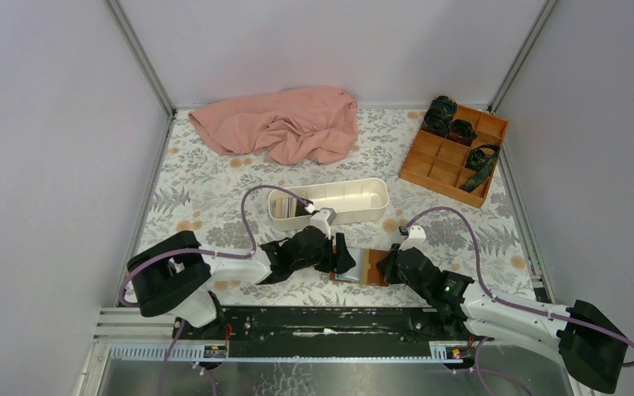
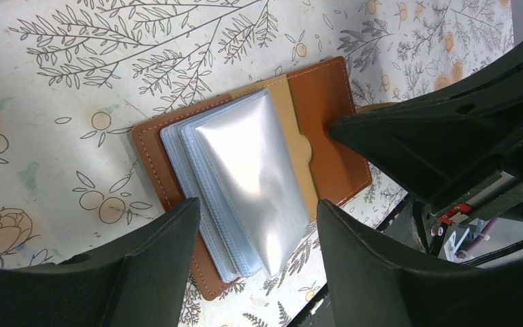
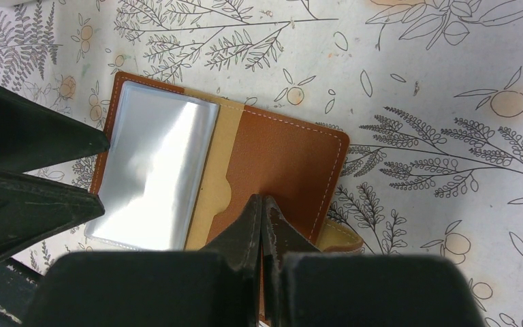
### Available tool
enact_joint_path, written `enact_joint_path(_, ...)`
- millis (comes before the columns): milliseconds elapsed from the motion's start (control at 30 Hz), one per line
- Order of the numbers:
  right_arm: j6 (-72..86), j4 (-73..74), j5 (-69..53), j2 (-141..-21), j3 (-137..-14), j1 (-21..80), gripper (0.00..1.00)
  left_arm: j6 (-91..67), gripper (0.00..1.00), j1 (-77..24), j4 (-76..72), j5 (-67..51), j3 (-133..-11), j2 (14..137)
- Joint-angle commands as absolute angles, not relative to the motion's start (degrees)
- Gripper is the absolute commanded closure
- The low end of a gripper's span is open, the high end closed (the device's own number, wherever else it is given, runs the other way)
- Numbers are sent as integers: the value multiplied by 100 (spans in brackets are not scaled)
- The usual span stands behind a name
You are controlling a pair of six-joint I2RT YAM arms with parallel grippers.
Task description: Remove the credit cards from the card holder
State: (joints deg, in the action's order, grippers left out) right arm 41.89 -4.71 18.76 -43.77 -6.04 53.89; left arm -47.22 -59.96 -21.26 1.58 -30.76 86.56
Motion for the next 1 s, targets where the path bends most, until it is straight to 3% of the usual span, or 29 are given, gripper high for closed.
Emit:
enact_joint_path(0, 4161, -357, 1859, -4377, -718, 5361, 100, -4729, 29, -6012, -2418, 62, -3196, 8759)
enact_joint_path(967, 4159, -413, 1832, -4444, -703, 5360, 100, -5036, 29, -6169, -3355, -819, -3675, 9280)
